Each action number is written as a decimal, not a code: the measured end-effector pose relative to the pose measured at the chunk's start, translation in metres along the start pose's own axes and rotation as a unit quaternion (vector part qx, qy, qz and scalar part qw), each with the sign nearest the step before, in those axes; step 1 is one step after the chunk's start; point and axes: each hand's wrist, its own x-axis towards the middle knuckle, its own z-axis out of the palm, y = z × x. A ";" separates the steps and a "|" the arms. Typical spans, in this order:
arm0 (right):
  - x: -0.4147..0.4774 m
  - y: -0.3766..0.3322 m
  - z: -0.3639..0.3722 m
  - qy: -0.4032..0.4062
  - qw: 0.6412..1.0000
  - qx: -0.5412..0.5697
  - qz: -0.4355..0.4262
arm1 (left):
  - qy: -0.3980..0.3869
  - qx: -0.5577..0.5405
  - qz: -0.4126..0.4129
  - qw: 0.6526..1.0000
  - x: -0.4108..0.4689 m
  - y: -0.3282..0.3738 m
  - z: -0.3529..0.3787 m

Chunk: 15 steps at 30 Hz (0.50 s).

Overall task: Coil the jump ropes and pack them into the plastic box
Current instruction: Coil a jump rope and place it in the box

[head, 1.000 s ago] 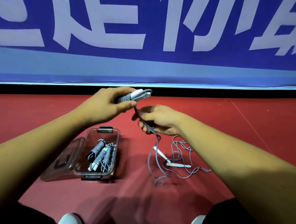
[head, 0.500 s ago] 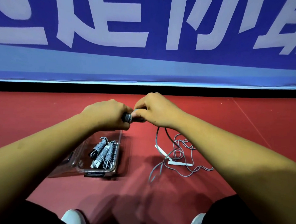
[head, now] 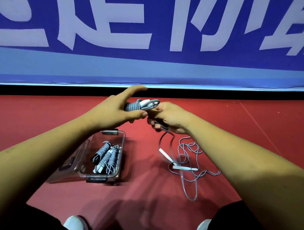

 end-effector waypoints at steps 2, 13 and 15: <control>0.002 0.007 0.007 -0.006 1.000 0.004 0.014 | -0.002 -0.009 0.001 1.000 0.002 -0.003 -0.003; -0.006 -0.015 0.047 0.048 0.879 -0.471 -0.057 | 0.085 0.388 -0.062 0.916 0.012 -0.045 -0.007; -0.008 -0.020 0.051 0.062 0.844 -0.528 -0.064 | 0.085 0.423 -0.075 0.899 0.012 -0.042 -0.001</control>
